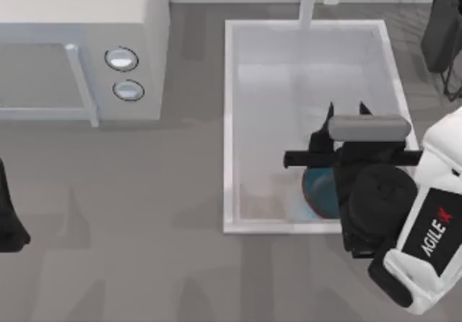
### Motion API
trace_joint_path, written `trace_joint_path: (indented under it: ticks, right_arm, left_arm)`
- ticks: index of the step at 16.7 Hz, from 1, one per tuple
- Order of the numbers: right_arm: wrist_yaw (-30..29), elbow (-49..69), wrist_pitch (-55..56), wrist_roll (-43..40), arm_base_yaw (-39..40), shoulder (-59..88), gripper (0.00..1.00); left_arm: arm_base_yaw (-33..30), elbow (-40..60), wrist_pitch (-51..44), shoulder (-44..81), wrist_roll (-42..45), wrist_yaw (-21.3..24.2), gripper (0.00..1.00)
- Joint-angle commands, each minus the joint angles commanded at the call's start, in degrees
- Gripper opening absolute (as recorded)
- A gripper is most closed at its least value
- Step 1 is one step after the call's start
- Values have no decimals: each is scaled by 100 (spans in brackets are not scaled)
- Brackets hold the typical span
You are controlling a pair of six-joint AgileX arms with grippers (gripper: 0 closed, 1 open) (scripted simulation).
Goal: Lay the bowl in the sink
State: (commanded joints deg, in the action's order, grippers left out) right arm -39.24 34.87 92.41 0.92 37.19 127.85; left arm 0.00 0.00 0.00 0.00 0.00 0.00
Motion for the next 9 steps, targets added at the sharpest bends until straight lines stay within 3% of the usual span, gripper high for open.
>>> trace_joint_path:
  ticks: [3, 9]
  right_arm:
    - [0, 0, 0, 0, 0, 0, 98]
    - [0, 0, 0, 0, 0, 0, 100]
  left_arm:
    - [0, 0, 0, 0, 0, 0, 100]
    - [0, 0, 0, 0, 0, 0, 100]
